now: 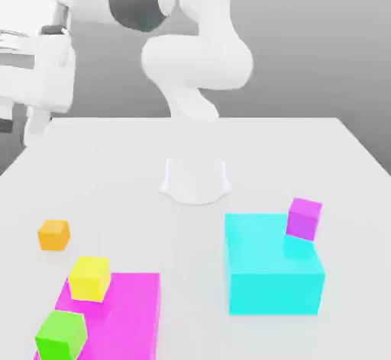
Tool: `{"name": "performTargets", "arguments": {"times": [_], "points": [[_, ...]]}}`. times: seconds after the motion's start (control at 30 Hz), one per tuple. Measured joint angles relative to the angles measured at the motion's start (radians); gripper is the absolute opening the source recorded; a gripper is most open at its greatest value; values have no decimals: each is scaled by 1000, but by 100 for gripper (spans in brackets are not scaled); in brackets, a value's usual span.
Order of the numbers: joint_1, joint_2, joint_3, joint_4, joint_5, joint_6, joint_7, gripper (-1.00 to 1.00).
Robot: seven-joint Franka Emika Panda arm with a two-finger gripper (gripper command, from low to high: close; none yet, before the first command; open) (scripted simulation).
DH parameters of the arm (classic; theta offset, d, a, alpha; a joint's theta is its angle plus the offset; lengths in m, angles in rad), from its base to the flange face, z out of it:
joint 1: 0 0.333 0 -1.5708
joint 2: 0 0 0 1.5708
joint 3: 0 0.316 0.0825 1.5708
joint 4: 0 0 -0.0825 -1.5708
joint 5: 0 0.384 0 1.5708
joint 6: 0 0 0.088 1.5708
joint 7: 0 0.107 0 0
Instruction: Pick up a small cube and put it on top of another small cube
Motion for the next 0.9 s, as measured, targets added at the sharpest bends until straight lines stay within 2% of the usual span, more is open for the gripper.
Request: {"name": "performTargets", "arguments": {"times": [0.2, 0.37, 0.5, 0.6, 0.63, 0.9], "points": [[-116, 172, -84, -107, 17, 117, 132, 0], [-237, 319, -131, -192, 133, 216, 166, 0], [-281, 460, -45, -182, 267, 323, 88, 0], [-356, 567, 42, -160, 320, 409, 47, 0], [-371, 590, 59, -156, 326, 428, 42, -100], [-362, 565, 46, -161, 312, 409, 55, -100]]}}
